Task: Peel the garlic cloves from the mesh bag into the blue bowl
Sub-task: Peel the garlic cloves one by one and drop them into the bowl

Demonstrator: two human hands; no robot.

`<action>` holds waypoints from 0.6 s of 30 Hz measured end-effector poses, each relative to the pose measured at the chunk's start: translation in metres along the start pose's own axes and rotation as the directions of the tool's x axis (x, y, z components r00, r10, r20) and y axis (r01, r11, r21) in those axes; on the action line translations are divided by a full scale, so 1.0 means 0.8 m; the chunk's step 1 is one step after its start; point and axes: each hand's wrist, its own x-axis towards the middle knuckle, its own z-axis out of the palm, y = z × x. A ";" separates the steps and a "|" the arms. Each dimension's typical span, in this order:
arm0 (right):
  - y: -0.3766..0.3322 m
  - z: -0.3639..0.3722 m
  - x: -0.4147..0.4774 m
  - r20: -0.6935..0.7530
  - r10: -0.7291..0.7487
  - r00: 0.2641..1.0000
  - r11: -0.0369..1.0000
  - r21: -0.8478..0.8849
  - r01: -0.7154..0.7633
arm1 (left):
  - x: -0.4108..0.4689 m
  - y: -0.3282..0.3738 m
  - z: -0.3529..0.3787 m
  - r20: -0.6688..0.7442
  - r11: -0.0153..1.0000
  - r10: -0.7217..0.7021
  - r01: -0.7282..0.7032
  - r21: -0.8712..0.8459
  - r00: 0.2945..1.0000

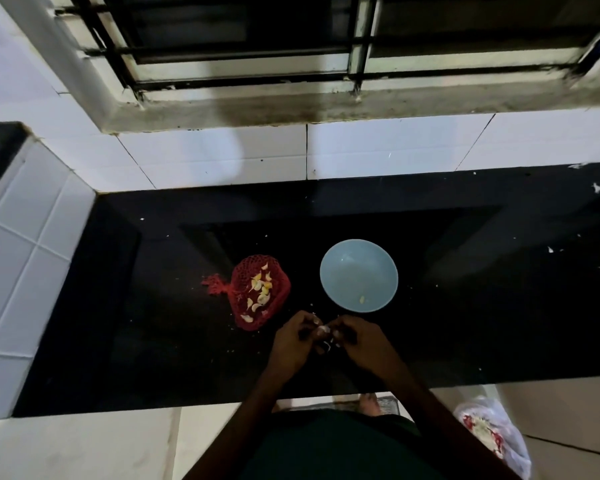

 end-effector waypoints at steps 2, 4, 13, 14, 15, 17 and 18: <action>0.000 0.000 0.002 -0.017 -0.062 0.998 0.998 0.001 0.062 | 0.000 0.000 0.003 0.010 0.998 -0.013 0.013 -0.055 1.000; 0.001 0.001 0.002 -0.059 -0.107 0.992 0.994 -0.009 0.107 | -0.001 -0.002 0.006 0.033 0.994 -0.034 0.037 -0.103 0.999; 0.005 0.000 0.005 -0.060 -0.211 0.976 0.960 -0.200 0.196 | -0.009 -0.001 0.013 0.083 1.000 0.027 -0.027 -0.001 0.996; 0.004 0.000 0.005 -0.059 -0.208 0.976 0.958 -0.216 0.191 | -0.009 0.002 0.013 0.076 1.000 0.022 -0.021 -0.014 0.997; 0.002 0.000 0.004 -0.064 -0.195 0.979 0.958 -0.224 0.176 | -0.008 0.003 0.014 0.065 0.999 0.007 -0.005 -0.034 0.998; -0.002 -0.002 0.003 -0.092 -0.170 0.981 0.963 -0.225 0.146 | -0.004 0.003 0.014 0.042 0.996 -0.034 0.038 -0.080 0.999; -0.004 -0.003 0.002 -0.101 -0.165 0.981 0.965 -0.225 0.139 | -0.002 0.002 0.013 0.025 0.994 -0.061 0.063 -0.087 0.998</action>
